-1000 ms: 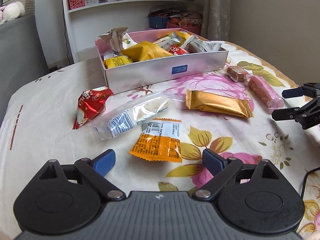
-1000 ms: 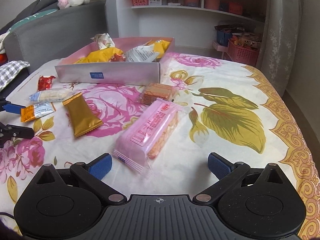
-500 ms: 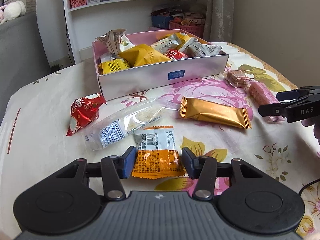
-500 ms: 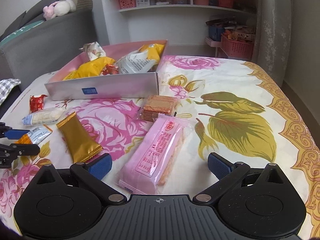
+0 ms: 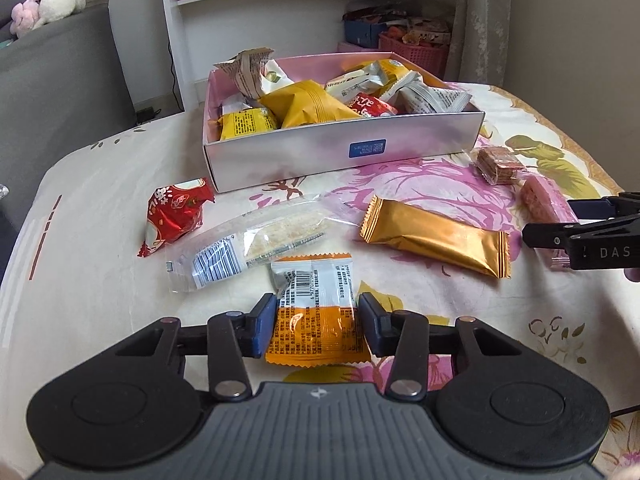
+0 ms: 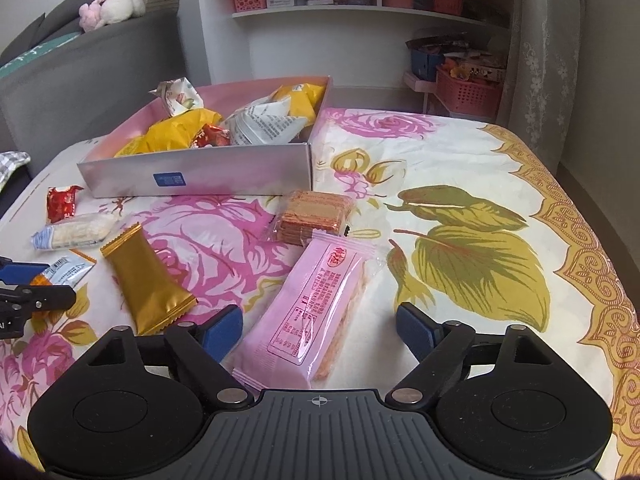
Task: Organize snacks
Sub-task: 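Grasp the orange packet with the left gripper while the right grasps the pink cake bar, then carry the orange packet with the left gripper while the right carries the pink bar over the box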
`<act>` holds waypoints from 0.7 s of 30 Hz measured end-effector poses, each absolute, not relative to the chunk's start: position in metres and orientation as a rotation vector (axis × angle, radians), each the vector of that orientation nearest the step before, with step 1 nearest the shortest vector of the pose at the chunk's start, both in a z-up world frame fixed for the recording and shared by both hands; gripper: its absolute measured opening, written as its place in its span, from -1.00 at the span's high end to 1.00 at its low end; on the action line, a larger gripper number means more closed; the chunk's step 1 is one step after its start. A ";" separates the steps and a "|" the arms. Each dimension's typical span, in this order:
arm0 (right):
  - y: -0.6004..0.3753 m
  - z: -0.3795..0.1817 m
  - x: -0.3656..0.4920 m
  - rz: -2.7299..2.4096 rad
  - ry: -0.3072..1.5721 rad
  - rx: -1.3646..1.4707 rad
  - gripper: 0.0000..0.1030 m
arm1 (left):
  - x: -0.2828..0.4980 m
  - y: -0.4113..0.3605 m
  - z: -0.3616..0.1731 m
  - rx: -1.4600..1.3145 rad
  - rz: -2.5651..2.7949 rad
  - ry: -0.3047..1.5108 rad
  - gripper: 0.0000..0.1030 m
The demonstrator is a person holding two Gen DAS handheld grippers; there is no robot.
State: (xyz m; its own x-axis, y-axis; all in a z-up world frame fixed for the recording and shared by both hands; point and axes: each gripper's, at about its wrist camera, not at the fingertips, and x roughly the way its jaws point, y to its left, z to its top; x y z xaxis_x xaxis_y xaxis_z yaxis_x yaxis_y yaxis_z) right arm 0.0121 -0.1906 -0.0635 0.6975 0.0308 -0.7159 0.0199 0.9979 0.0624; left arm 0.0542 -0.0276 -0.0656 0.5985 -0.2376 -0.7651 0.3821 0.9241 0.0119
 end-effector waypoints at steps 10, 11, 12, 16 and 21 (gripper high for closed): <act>-0.180 -0.055 0.017 0.012 0.816 0.010 0.40 | 0.054 -0.029 -0.063 0.163 -0.338 0.890 0.29; -0.181 -0.055 0.018 0.013 0.821 0.014 0.40 | 0.054 -0.029 -0.062 0.160 -0.336 0.894 0.29; -0.181 -0.054 0.018 0.013 0.825 0.019 0.40 | 0.054 -0.029 -0.062 0.156 -0.336 0.897 0.29; -0.183 -0.051 0.019 0.015 0.836 0.041 0.40 | 0.053 -0.028 -0.059 0.138 -0.339 0.902 0.30; -0.185 -0.044 0.018 0.023 0.830 0.074 0.40 | 0.054 -0.027 -0.053 0.110 -0.354 0.907 0.30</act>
